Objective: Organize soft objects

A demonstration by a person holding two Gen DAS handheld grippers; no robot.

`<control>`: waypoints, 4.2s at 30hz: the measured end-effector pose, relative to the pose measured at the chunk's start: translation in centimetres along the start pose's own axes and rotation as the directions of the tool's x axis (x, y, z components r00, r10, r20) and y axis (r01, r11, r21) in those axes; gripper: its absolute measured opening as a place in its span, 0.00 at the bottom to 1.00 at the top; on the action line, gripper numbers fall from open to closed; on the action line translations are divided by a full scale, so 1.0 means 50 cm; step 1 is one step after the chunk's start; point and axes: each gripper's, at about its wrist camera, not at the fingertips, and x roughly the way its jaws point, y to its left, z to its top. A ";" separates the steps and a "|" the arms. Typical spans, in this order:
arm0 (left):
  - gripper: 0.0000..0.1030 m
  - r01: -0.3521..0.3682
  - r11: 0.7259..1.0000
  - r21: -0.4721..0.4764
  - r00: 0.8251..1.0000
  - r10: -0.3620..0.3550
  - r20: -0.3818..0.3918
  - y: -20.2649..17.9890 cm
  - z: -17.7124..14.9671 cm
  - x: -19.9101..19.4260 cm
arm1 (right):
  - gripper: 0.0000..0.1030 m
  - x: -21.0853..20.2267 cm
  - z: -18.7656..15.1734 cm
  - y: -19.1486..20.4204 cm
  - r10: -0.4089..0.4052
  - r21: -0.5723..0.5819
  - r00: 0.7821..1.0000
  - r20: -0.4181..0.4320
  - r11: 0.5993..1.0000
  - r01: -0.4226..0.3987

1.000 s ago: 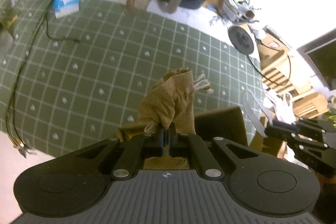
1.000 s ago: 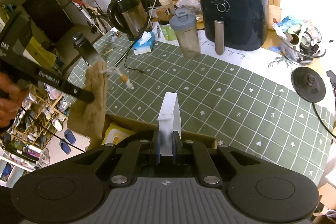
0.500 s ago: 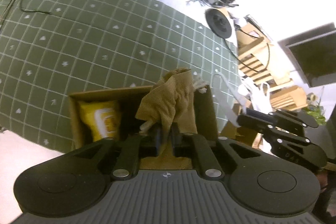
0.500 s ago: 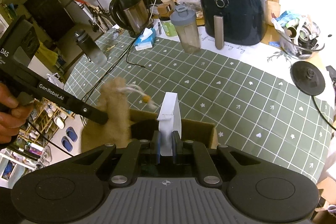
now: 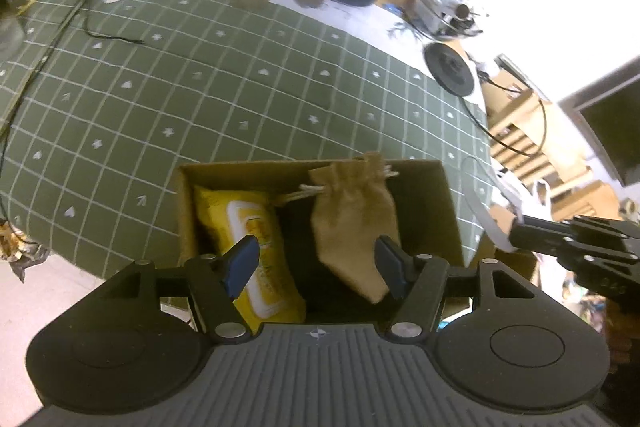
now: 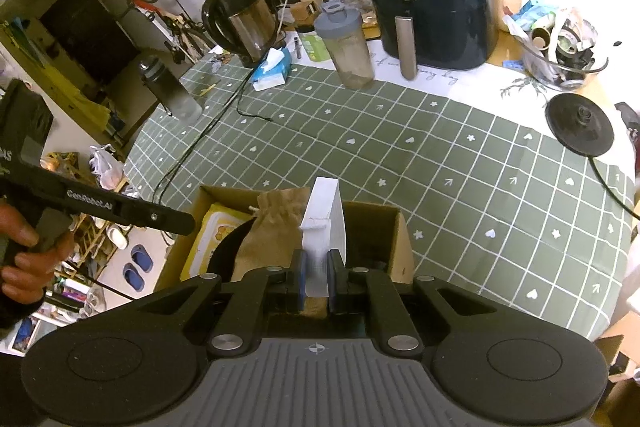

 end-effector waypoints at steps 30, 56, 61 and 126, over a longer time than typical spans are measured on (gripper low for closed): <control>0.83 -0.236 0.972 -0.002 0.955 0.232 0.183 -0.007 -0.112 -0.034 | 1.00 0.045 -0.048 0.071 -0.087 -0.150 0.996 0.003 0.985 0.086; 1.00 -0.336 0.933 0.127 0.917 0.293 0.270 -0.037 -0.193 -0.035 | 1.00 0.078 -0.160 0.142 -0.298 -0.115 0.954 -0.024 0.949 0.293; 1.00 -0.310 0.939 0.151 0.934 0.272 0.231 -0.025 -0.218 -0.031 | 1.00 0.085 -0.181 0.150 -0.297 -0.055 0.951 -0.082 0.954 0.293; 1.00 -0.304 0.941 0.149 0.949 0.286 0.133 -0.006 -0.239 -0.009 | 1.00 0.098 -0.191 0.164 -0.340 -0.046 0.935 -0.106 0.940 0.337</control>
